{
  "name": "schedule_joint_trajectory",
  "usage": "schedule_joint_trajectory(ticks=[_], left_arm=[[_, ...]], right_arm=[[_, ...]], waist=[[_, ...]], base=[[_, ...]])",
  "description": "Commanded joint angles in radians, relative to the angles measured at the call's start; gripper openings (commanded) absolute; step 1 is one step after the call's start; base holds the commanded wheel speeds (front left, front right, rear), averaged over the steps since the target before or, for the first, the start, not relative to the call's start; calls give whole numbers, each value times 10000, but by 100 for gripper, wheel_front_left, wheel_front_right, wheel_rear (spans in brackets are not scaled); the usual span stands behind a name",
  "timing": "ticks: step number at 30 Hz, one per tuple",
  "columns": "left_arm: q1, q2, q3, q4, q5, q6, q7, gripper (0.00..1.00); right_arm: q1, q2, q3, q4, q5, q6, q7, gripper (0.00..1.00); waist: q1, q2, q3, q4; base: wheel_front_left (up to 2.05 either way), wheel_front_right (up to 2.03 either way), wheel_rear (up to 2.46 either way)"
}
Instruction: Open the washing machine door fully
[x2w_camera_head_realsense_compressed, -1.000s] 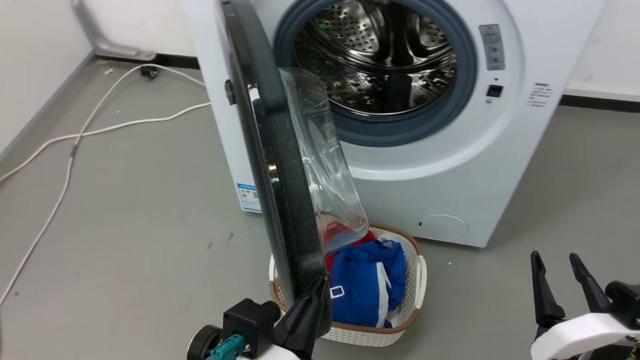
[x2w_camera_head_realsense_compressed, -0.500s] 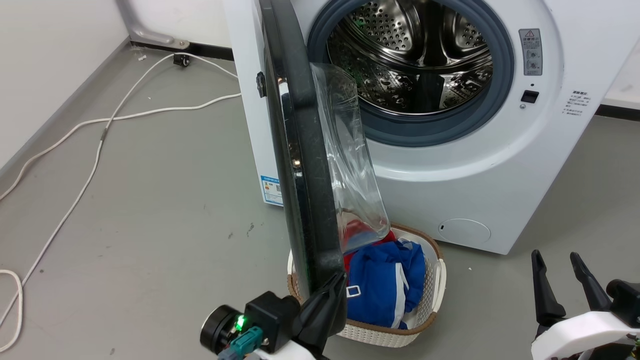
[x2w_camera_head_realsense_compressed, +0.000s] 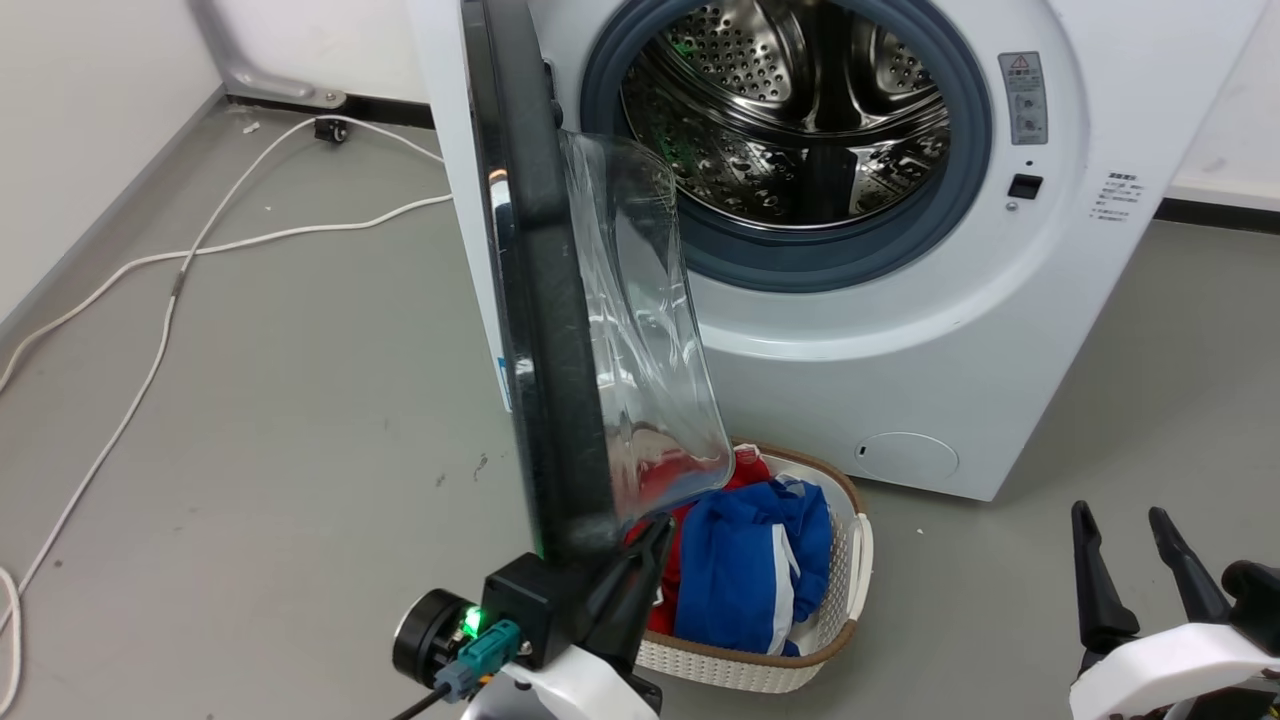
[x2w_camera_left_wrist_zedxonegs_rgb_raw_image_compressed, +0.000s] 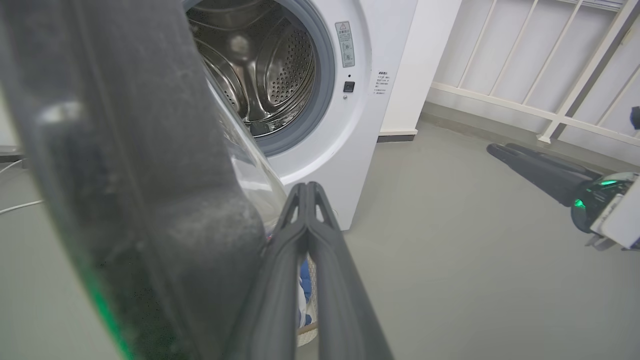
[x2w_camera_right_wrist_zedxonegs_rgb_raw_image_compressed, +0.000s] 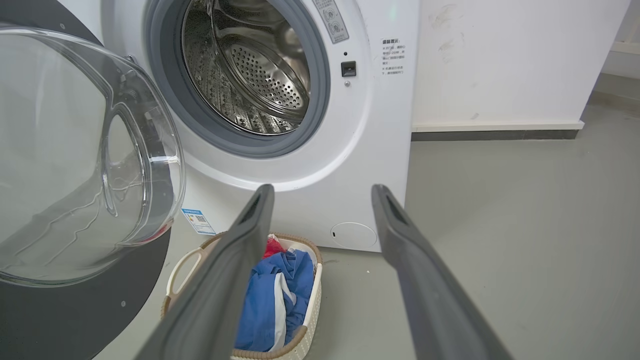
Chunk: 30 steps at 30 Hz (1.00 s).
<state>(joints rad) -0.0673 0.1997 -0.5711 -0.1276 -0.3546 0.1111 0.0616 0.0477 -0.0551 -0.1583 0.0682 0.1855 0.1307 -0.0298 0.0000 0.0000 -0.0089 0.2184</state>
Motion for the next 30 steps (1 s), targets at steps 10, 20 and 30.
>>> schedule_joint_trajectory(ticks=[10, 20, 30], left_arm=[[434, 335, 829, -190, -106, 782, -228, 0], [610, 929, 2184, 53, -633, 1152, -659, 0], [-63, 1727, 4056, 1608, -1715, 861, -1374, 0]], right_arm=[[-74, 40, -192, 0, 29, 1, -114, 100], [-173, 35, -183, -161, -28, 1, -93, 100], [-326, -236, -155, -631, -62, 1, 105, 100]], waist=[[0, 0, 110, 723], [0, 0, 239, 1154], [0, 0, 777, 860]], base=[[0, 0, 0], [0, 0, 0], [0, 0, 0]])
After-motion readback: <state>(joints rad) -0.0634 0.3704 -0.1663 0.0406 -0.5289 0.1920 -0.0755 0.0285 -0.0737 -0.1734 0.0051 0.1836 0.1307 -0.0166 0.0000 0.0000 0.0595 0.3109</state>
